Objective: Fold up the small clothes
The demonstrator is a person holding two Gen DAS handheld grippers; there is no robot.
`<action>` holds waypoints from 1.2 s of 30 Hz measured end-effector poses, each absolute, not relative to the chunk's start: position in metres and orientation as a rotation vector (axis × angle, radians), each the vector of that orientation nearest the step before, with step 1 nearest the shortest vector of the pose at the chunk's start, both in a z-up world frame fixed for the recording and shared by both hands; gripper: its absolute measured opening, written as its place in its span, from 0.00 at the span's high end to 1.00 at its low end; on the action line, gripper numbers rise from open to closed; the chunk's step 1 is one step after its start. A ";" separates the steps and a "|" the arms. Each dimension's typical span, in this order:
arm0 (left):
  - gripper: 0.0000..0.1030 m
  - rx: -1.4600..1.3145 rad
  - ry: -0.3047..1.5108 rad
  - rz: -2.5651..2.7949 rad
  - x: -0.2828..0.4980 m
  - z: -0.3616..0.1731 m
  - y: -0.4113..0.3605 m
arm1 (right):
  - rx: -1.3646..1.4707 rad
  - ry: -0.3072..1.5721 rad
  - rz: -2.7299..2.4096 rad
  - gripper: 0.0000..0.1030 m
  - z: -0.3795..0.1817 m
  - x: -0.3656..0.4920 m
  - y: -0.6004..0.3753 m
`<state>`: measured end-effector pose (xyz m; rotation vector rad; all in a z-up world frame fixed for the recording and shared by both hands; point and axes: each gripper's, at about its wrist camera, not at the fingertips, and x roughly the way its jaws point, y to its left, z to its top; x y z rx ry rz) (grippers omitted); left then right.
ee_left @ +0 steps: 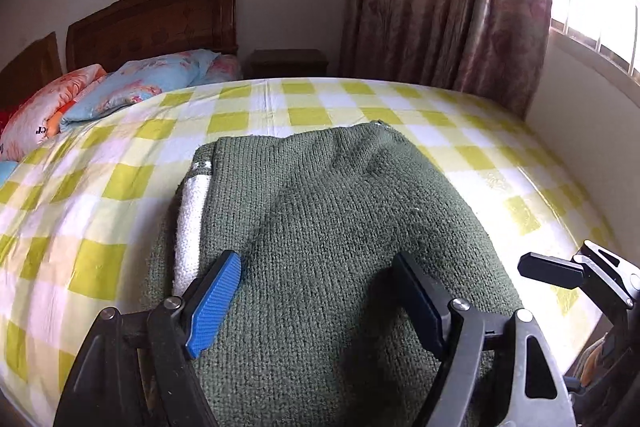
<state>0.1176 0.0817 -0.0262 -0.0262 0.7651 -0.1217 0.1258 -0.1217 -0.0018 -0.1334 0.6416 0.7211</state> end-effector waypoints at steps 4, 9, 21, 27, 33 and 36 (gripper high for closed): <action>0.26 -0.008 0.681 -0.142 0.090 0.000 0.081 | -0.156 0.597 0.708 0.00 0.010 0.115 -0.124; 0.25 0.081 0.647 -0.125 0.066 -0.008 0.072 | -0.158 0.614 0.696 0.00 0.002 0.113 -0.130; 0.25 0.026 0.425 -0.088 0.026 0.055 0.102 | -0.063 0.522 0.756 0.00 0.050 0.097 -0.173; 0.18 0.128 0.251 0.187 -0.010 0.104 0.109 | 0.040 0.346 0.718 0.00 0.104 0.071 -0.221; 0.18 0.191 0.404 0.202 -0.019 0.059 0.092 | -0.019 0.413 0.688 0.00 0.079 0.040 -0.216; 0.18 0.119 0.498 0.159 -0.025 0.026 0.088 | -0.005 0.483 0.705 0.00 0.052 0.026 -0.209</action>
